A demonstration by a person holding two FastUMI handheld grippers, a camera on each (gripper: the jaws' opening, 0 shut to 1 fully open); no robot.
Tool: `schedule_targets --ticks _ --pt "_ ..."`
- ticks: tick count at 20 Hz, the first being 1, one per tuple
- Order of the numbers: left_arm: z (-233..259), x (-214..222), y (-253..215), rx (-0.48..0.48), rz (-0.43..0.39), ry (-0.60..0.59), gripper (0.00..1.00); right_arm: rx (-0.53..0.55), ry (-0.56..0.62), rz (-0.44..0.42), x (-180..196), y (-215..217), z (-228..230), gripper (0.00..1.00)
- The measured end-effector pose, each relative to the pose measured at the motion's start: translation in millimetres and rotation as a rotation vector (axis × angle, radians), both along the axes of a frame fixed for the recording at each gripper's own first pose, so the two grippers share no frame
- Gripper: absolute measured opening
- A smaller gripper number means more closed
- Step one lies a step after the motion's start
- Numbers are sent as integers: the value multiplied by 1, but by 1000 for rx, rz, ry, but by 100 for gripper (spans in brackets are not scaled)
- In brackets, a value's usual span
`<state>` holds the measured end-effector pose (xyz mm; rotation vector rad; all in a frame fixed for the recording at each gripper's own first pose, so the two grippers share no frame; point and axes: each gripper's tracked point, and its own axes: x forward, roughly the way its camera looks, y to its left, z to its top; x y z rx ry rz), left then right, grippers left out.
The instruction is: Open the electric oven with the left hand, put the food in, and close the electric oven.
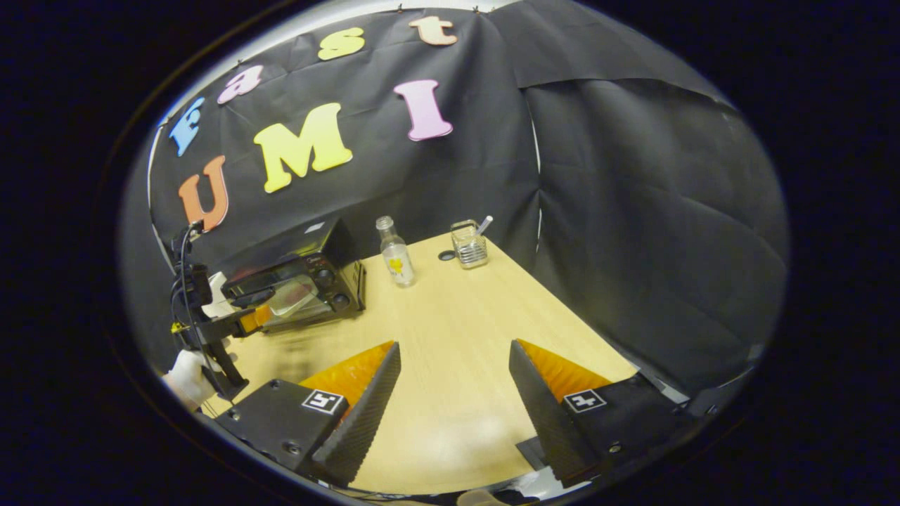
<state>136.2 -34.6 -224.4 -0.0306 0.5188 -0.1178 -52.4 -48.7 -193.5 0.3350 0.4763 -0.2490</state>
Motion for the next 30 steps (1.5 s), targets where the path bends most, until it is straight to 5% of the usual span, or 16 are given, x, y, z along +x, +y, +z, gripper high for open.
schedule_targets --ticks 17,25,30 --pt "25 -41 -8 -4 -13 -53 98 -29 -36 47 -20 0 16 99" --pt "150 -122 -8 -83 49 -227 98 -144 -254 118 -25 -23 110 95" --pt "223 -198 5 -44 128 -354 98 -245 -440 212 -50 -34 179 99"
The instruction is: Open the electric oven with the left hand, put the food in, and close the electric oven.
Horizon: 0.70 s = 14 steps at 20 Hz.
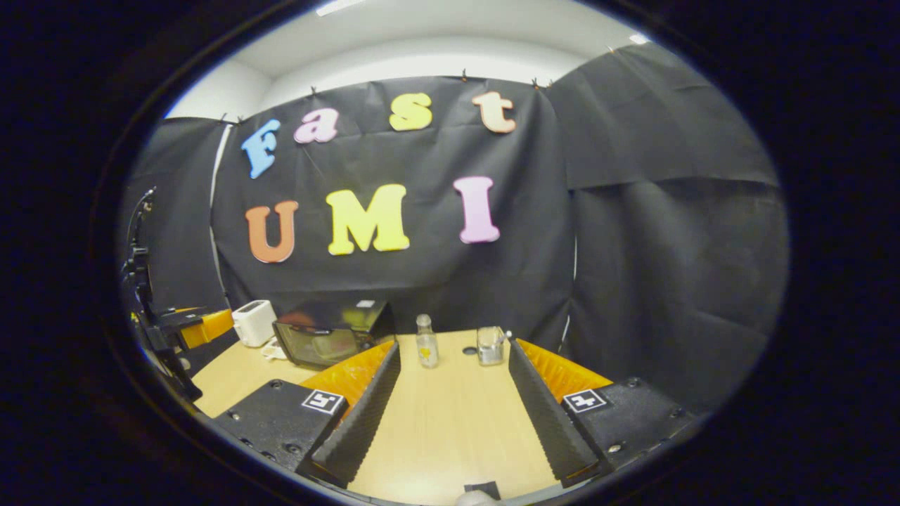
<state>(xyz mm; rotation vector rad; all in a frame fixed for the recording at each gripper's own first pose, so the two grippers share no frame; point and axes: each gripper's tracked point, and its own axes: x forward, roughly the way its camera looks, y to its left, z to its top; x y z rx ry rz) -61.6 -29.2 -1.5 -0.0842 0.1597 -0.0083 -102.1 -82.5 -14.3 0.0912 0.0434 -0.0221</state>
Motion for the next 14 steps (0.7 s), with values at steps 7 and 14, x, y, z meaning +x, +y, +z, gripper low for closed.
schedule_targets --ticks 7,14 --pt "38 -84 -1 48 84 -96 98 4 -77 72 -30 -12 12 96" --pt "51 -104 -5 55 82 -118 97 23 -116 99 -55 -8 20 96"
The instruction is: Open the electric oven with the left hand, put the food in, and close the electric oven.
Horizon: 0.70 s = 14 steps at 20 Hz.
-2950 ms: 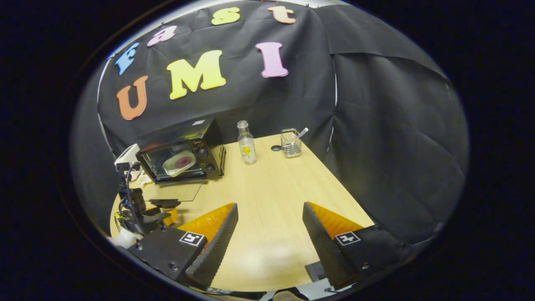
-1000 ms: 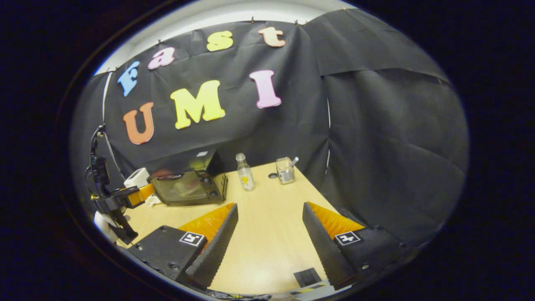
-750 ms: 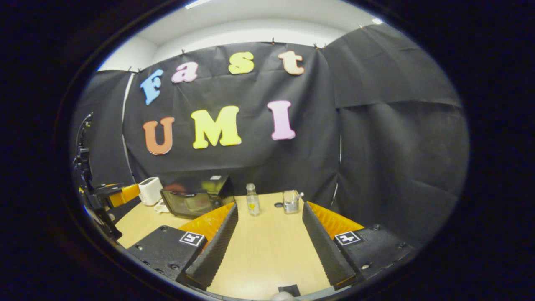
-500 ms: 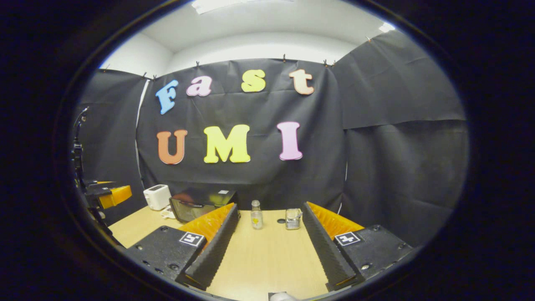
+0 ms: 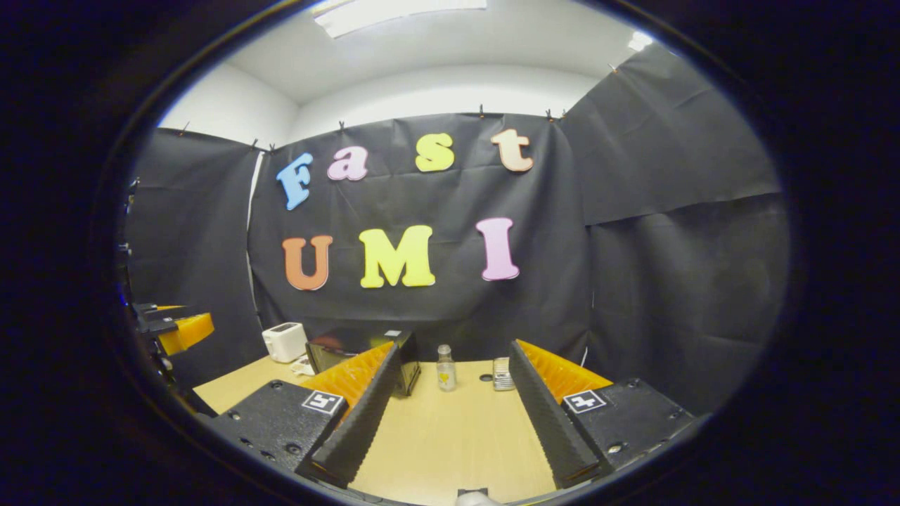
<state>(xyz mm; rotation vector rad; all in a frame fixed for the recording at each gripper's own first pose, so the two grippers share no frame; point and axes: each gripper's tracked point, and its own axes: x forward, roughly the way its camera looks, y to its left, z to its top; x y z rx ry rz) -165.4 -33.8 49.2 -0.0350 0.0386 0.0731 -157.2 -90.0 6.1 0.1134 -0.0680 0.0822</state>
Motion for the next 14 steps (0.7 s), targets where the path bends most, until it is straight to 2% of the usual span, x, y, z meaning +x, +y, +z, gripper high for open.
schedule_targets --ticks 7,9,10,14 --pt "6 3 -9 -3 -6 -22 97 -11 29 7 -5 4 -7 96" --pt "9 3 -6 16 4 -29 100 -7 34 5 -4 3 -8 96" --pt "9 3 -6 22 4 -30 97 -5 36 1 -4 0 -7 96" --pt "13 5 -12 41 -9 -39 100 4 38 -14 -2 -5 -9 96"
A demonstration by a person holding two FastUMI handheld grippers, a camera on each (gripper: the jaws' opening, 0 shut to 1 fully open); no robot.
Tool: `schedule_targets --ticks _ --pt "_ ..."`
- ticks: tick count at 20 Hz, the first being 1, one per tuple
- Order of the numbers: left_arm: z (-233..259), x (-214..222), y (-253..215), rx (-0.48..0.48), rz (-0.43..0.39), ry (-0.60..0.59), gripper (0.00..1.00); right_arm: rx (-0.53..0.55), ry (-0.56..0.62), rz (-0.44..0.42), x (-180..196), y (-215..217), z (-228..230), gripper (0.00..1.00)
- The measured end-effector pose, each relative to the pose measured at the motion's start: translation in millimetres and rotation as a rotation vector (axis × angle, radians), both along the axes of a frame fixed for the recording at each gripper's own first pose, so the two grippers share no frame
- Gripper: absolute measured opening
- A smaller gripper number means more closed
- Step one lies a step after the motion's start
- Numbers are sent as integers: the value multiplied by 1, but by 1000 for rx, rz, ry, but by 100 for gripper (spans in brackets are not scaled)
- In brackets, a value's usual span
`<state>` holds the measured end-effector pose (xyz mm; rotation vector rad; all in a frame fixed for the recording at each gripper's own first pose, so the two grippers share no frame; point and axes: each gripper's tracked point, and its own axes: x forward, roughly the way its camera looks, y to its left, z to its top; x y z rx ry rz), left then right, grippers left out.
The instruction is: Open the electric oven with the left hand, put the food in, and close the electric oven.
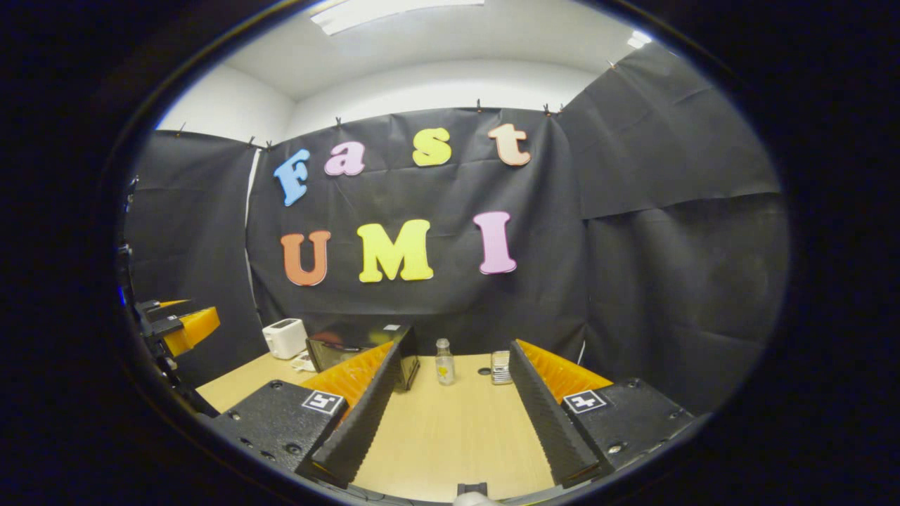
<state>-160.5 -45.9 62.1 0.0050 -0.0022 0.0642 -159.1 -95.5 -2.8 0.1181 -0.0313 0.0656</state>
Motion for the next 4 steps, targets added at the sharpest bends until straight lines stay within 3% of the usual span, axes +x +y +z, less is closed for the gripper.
schedule_targets --ticks 4 --pt "1 -1 -6 2 -8 2 97 7 3 1 1 -2 -2 99"
